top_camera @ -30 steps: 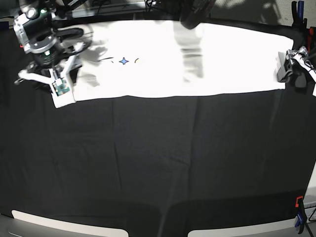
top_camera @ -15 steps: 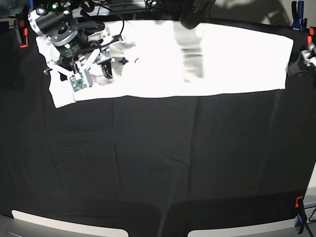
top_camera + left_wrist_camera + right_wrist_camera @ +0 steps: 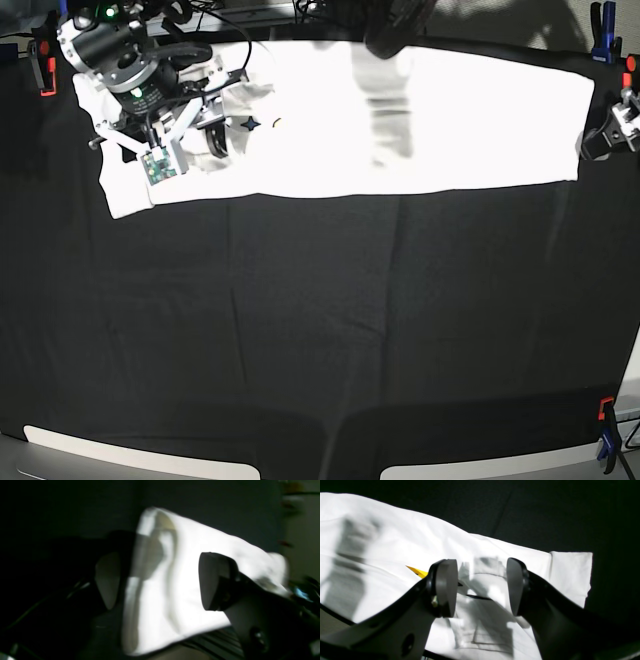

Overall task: Layout the t-shirt on the table in an organized manner, then fold the t-shirt properly
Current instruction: 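Hold the shirt strip with both grippers, stretching it flat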

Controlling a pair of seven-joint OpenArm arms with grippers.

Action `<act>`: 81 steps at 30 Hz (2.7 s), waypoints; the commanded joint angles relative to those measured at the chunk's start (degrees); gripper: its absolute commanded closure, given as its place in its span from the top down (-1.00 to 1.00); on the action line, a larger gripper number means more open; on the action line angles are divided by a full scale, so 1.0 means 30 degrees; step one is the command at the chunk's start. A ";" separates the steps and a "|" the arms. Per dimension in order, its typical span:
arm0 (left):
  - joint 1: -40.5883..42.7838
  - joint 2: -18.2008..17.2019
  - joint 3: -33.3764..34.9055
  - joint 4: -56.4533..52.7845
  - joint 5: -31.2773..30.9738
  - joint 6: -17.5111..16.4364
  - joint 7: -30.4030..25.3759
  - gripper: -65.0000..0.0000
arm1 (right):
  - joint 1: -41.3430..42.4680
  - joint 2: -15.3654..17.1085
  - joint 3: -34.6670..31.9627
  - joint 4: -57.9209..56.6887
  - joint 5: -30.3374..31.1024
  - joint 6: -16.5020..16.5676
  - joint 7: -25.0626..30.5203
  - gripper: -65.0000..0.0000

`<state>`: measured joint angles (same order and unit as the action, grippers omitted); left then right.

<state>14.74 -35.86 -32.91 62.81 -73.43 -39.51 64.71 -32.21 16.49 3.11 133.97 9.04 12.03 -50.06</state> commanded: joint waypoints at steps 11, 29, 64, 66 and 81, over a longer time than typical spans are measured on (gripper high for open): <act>0.0073 0.0641 -0.0124 0.0182 -0.2084 -0.0165 0.2681 0.37 | 0.0044 0.0109 0.0087 0.0343 -0.0007 0.0029 0.0386 -0.07; 0.0481 0.1574 -0.0124 0.0415 -0.3606 -0.0165 0.2572 0.35 | 0.0044 0.0109 0.0087 0.0343 -0.0022 0.0036 0.0386 -0.07; 0.0372 0.1457 -0.0124 0.0525 -0.3548 -0.0165 0.0109 -1.00 | 0.0044 0.0109 0.0087 0.0343 -0.0663 0.0036 0.0393 -0.07; 0.0379 0.1457 -0.0124 0.0561 -0.3497 -0.0165 0.0219 -1.00 | 0.0044 0.0109 0.0087 0.0343 -0.0663 0.0036 0.0386 -0.07; 0.0430 0.1530 -0.0124 0.0561 -0.3563 -0.0165 0.1100 -0.27 | 0.0044 0.0109 0.0087 0.0343 -0.0663 0.0036 0.0393 -0.07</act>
<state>16.16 -30.13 -32.95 63.59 -82.56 -39.48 68.14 -32.21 16.49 3.14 133.97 7.11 12.05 -50.17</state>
